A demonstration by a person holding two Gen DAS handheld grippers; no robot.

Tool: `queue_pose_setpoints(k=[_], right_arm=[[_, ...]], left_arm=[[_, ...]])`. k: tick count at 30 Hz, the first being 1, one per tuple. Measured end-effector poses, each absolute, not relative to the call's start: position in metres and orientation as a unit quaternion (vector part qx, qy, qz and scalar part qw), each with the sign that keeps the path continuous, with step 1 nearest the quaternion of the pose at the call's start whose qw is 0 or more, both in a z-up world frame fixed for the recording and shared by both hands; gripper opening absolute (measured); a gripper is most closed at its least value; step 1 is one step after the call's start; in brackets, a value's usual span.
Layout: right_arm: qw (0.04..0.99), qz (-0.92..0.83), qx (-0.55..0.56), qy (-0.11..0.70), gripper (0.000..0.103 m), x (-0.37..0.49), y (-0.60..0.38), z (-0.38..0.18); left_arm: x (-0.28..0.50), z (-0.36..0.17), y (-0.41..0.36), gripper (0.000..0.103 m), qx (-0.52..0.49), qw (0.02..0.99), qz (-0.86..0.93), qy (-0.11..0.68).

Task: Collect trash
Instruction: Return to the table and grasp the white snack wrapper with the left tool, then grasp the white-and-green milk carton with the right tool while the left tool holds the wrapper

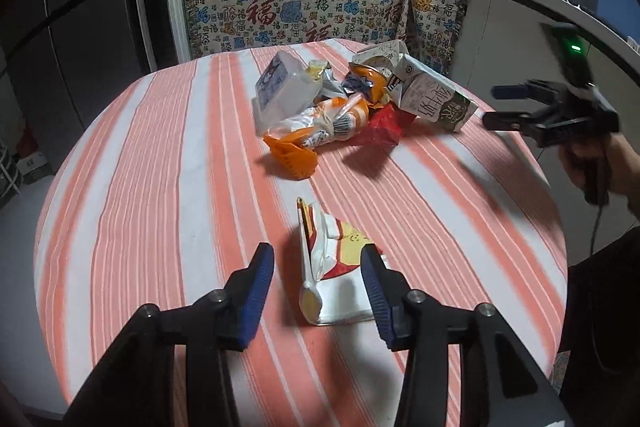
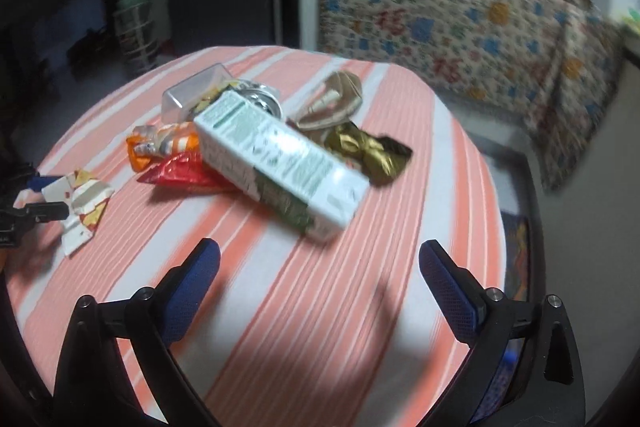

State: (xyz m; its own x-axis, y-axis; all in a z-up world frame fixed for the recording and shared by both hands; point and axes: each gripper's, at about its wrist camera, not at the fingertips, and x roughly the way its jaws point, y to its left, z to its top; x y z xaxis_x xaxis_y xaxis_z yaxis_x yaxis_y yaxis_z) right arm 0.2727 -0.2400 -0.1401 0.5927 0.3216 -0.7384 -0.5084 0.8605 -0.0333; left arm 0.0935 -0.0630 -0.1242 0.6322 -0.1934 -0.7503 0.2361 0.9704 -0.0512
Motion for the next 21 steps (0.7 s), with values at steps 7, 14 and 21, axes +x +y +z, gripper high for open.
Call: queue_pose_setpoints(k=[7,14,21], right_arm=[[0.84,0.274,-0.233,0.407,0.101,0.315,-0.204,-0.156],[0.819,0.309,-0.209,0.436,0.052,0.307,-0.207,-0.151],[0.815,0.274,0.014,0.51,0.043,0.244,-0.242,-0.135]], left_arm=[[0.09,-0.132,-0.063,0.046,0.023,0.899,-0.118,0.422],[0.086,-0.132,-0.058,0.046,0.001,0.902,-0.117,0.416],[0.076,-0.13,-0.064,0.046,-0.009,0.908,-0.115,0.402]])
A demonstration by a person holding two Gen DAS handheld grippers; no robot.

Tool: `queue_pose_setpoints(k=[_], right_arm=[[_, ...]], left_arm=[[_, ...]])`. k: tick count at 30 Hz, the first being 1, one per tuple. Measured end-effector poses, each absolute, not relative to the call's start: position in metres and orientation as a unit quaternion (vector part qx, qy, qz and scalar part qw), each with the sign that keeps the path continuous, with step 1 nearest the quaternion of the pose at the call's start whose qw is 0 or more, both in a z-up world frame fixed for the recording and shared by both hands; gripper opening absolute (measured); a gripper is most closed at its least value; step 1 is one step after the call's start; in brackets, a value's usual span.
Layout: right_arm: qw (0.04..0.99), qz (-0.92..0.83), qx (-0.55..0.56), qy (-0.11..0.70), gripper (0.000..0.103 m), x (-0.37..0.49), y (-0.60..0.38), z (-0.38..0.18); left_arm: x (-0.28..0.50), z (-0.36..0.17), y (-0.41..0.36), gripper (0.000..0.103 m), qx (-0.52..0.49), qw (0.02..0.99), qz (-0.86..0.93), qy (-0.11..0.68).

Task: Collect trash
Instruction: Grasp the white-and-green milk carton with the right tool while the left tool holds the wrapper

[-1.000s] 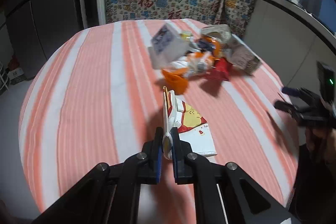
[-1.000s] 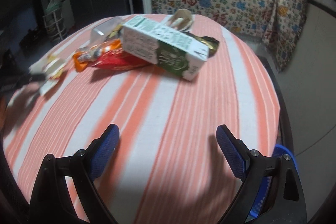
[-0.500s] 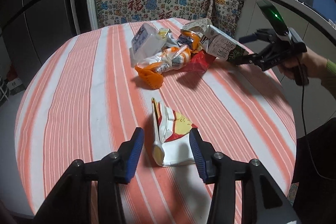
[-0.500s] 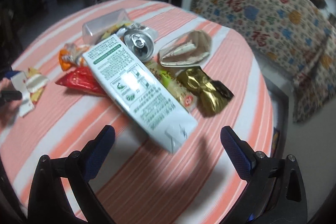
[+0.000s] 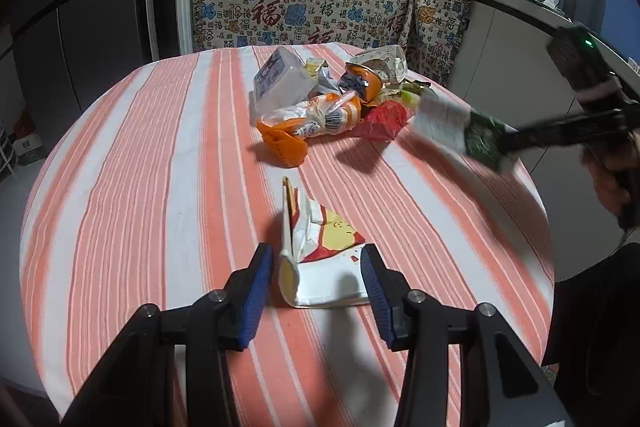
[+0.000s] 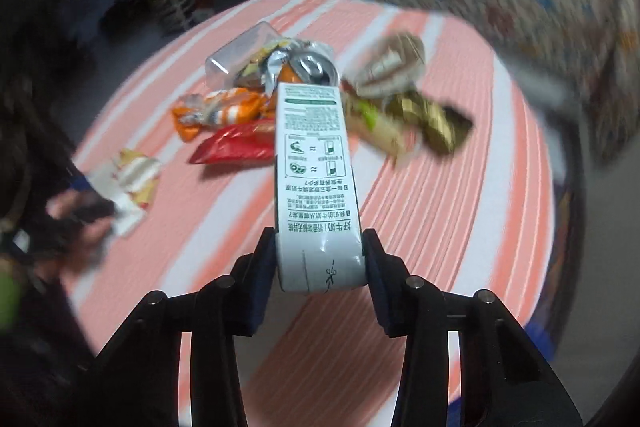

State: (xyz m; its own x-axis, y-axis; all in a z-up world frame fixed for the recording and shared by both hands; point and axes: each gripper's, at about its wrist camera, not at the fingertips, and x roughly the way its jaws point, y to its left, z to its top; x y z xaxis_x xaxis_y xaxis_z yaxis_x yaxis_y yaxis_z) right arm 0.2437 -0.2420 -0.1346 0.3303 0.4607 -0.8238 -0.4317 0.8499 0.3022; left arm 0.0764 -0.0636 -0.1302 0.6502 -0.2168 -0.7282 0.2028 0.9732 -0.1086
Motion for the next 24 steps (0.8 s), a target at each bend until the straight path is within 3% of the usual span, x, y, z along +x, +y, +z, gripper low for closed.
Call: queue_pose_setpoints(k=[7,9,11,14,17,19,21,24], right_arm=[[0.783,0.262,0.186,0.532,0.044,0.211,-0.278,-0.17],[0.789,0.241,0.219,0.521,0.056,0.214,-0.293,-0.176],[0.8,0.214,0.238,0.508,0.059,0.214,-0.31,-0.178],[0.839,0.164,0.204,0.477,0.074,0.208,-0.322,-0.172],[0.873,0.145,0.156,0.438,0.077,0.2,-0.321,-0.161],[0.882,0.161,0.131,0.423,0.082,0.197,-0.314,-0.15],[0.886,0.177,0.094,0.418,0.092,0.194,-0.298,-0.14],[0.88,0.191,0.007,0.434,0.094,0.196,-0.261,-0.131]], left_arm=[[0.075,-0.132,-0.068,0.046,-0.008,0.906,-0.115,0.407],[0.074,-0.13,-0.066,0.046,-0.01,0.907,-0.111,0.406],[0.072,-0.127,-0.064,0.046,-0.013,0.908,-0.108,0.405],[0.073,-0.125,-0.063,0.046,-0.013,0.908,-0.103,0.406],[0.072,-0.124,-0.069,0.049,-0.006,0.906,-0.11,0.408],[0.071,-0.123,-0.074,0.058,0.003,0.906,-0.117,0.406],[0.068,-0.122,-0.08,0.059,0.017,0.907,-0.115,0.404],[0.071,-0.122,-0.082,0.059,0.027,0.908,-0.102,0.406]])
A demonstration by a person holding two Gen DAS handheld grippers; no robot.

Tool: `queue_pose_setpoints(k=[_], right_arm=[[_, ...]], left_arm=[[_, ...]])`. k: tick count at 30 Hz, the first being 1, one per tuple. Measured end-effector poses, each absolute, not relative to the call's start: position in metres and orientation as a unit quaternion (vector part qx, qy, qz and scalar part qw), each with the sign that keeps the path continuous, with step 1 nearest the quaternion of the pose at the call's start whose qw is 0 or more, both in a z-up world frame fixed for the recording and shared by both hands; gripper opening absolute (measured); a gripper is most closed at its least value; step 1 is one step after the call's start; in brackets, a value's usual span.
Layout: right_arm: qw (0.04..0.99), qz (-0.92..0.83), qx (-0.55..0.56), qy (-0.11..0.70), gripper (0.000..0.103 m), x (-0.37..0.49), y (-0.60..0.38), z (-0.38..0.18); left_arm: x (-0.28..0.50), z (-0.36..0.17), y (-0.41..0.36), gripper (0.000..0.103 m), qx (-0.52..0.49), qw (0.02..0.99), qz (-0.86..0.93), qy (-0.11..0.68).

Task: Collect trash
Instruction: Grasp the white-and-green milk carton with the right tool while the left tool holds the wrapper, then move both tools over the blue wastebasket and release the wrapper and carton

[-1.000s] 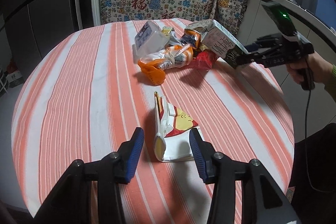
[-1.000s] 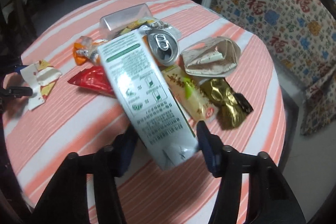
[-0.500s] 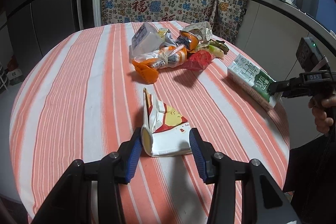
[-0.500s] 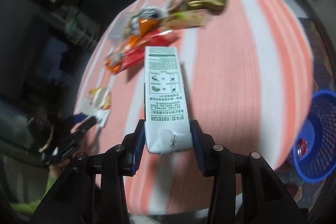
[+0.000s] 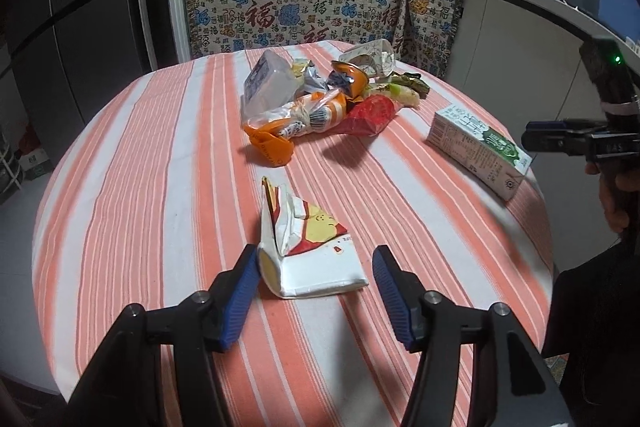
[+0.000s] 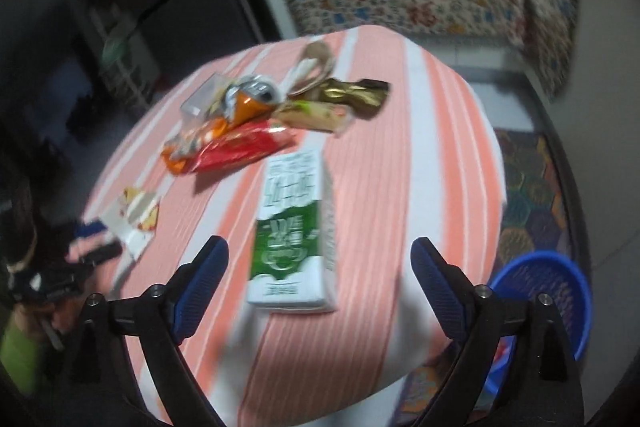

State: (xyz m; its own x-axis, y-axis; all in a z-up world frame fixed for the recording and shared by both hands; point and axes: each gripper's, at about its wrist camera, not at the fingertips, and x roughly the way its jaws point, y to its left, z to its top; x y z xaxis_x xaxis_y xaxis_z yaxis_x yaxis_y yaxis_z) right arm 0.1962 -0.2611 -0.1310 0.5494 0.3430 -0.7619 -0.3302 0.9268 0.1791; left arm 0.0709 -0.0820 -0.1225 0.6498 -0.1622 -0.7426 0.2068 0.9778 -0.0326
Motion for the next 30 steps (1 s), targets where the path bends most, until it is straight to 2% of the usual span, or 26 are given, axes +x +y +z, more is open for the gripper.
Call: queue_pose_setpoints(k=[6,7,8,10,11,12,21,30], right_arm=[[0.854,0.172,-0.095,0.481,0.094,0.228,-0.213,-0.14],[0.849,0.168,-0.104,0.49,0.094,0.234,-0.209,-0.143],[0.844,0.165,-0.111,0.499,0.094,0.239,-0.206,-0.147],[0.836,0.161,-0.116,0.511,0.083,0.245,-0.203,-0.151],[0.837,0.156,-0.116,0.512,0.052,0.246,-0.204,-0.15],[0.839,0.15,-0.114,0.511,0.048,0.245,-0.206,-0.147],[0.864,0.183,-0.036,0.469,0.048,0.219,-0.223,-0.117],[0.871,0.19,0.023,0.453,0.048,0.21,-0.24,-0.114]], left_arm=[[0.093,-0.125,-0.078,0.058,0.026,0.9,-0.062,0.43],[0.096,-0.125,-0.077,0.054,0.025,0.899,-0.058,0.433],[0.098,-0.125,-0.076,0.047,0.024,0.898,-0.057,0.436],[0.102,-0.126,-0.075,0.009,0.024,0.894,-0.054,0.444],[0.102,-0.125,-0.074,0.009,0.022,0.894,-0.054,0.445],[0.102,-0.124,-0.073,0.009,0.017,0.895,-0.057,0.443],[0.086,-0.104,-0.089,0.007,-0.008,0.906,-0.095,0.414],[0.092,-0.096,-0.135,0.007,0.011,0.906,-0.124,0.404]])
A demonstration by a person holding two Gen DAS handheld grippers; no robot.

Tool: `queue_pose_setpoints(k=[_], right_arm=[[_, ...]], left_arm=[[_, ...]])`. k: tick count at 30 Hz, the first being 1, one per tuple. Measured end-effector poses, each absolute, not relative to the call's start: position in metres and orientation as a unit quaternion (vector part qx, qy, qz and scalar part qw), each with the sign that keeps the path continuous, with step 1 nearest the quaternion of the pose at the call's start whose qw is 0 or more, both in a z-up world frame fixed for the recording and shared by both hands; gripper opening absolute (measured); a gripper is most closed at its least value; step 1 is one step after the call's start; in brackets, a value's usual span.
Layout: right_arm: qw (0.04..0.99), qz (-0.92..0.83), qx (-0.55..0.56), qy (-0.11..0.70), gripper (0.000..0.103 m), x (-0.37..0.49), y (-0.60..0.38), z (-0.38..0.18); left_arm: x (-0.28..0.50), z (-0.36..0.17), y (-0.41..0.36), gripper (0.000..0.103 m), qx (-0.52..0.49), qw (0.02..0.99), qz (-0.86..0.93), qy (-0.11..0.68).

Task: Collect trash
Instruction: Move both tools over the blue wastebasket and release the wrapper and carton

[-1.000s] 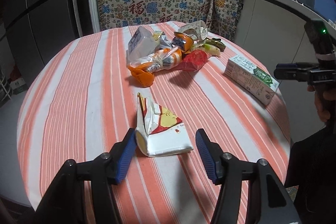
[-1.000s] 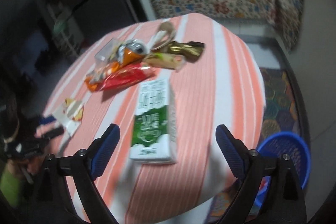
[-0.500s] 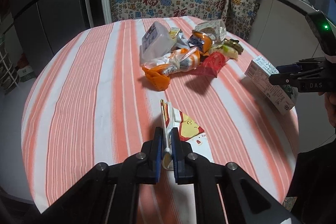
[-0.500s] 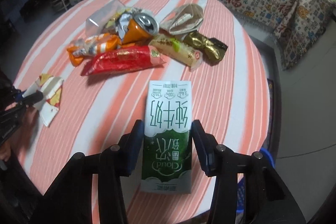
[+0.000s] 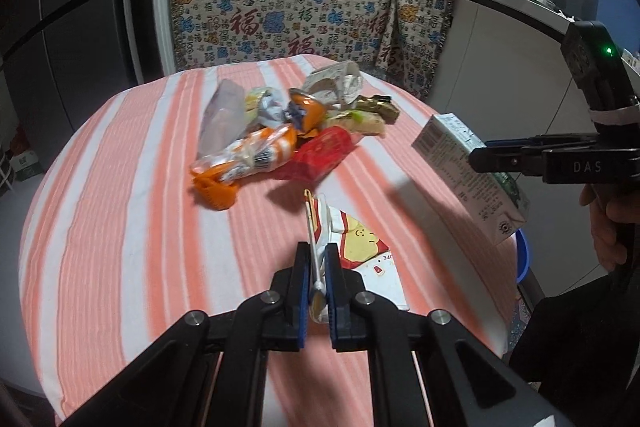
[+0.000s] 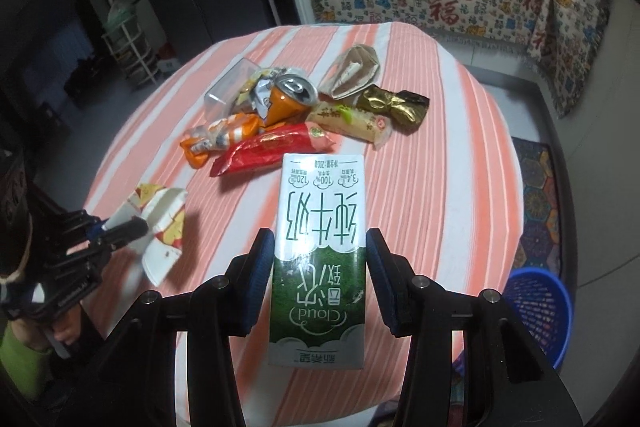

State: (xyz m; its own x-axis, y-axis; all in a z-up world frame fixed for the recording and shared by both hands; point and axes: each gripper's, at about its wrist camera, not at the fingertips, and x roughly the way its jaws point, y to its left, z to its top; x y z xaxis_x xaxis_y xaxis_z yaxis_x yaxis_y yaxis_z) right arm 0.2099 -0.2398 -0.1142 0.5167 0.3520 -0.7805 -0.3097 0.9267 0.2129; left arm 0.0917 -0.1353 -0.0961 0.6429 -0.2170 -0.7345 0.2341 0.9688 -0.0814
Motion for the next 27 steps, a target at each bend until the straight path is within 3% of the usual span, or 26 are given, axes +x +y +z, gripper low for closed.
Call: queue_pose_setpoints(k=[12,27], right_arm=[[0.878,0.17,0.102,0.436,0.048,0.204,-0.295,-0.107],[0.895,0.034,0.152,0.419,0.048,0.178,-0.457,-0.098]], left_arm=[[0.115,-0.089,-0.215,0.007,0.019,0.893,-0.19,0.407],[0.153,-0.089,-0.366,0.007,0.034,0.866,-0.287,0.409]])
